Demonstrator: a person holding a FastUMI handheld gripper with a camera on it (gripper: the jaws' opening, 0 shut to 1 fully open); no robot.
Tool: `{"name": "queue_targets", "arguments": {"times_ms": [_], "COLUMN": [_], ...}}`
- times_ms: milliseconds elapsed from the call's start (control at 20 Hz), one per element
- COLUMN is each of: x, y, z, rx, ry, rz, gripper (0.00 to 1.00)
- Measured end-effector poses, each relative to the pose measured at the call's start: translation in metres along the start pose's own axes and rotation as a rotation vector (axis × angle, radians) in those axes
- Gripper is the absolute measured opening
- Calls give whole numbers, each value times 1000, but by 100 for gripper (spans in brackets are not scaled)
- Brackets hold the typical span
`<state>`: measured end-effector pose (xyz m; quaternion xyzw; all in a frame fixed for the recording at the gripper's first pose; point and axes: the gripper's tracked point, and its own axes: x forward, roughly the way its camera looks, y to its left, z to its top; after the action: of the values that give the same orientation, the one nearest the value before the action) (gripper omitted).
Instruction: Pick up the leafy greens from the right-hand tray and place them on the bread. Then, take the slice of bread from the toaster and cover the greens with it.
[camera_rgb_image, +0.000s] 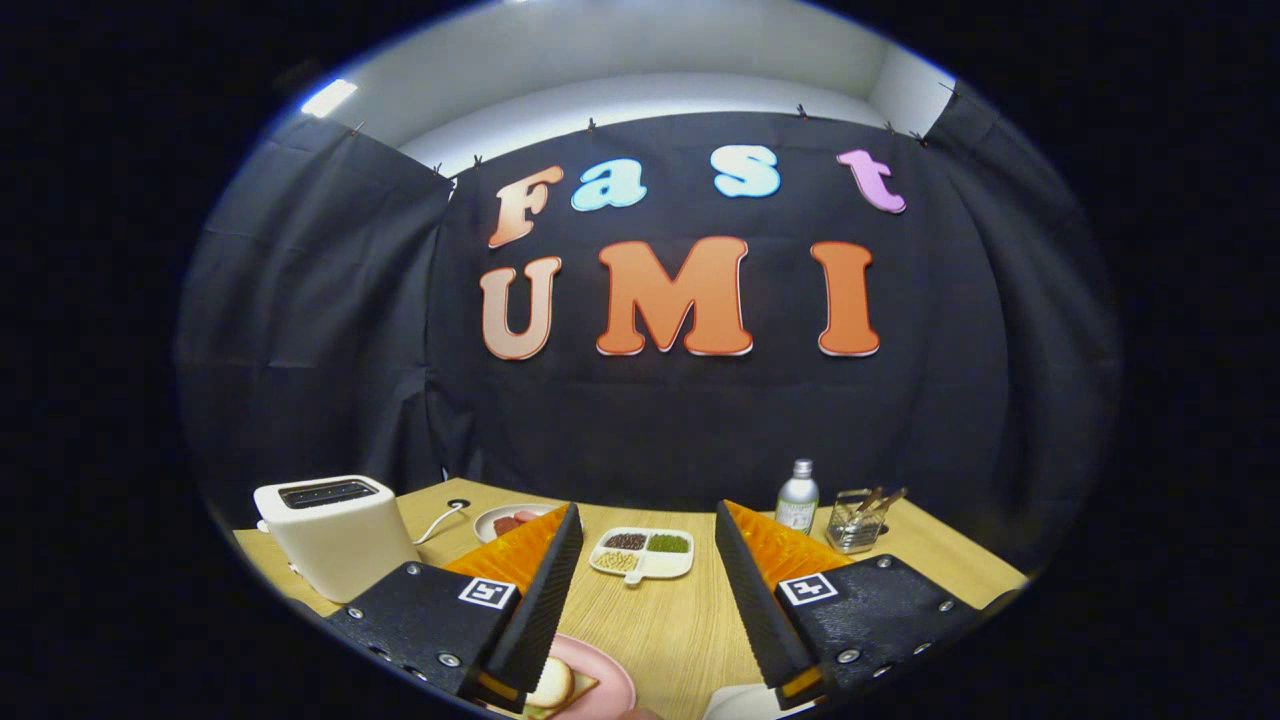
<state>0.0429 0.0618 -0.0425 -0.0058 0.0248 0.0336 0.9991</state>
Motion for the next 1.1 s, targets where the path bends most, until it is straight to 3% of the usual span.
{"name": "queue_targets", "arguments": {"times_ms": [550, 1100], "x": [-28, -32], "y": [7, 12], "z": [56, 50], "rx": [-70, -38], "ry": [-235, -227], "rz": [-37, -11], "gripper": [90, 92]}}
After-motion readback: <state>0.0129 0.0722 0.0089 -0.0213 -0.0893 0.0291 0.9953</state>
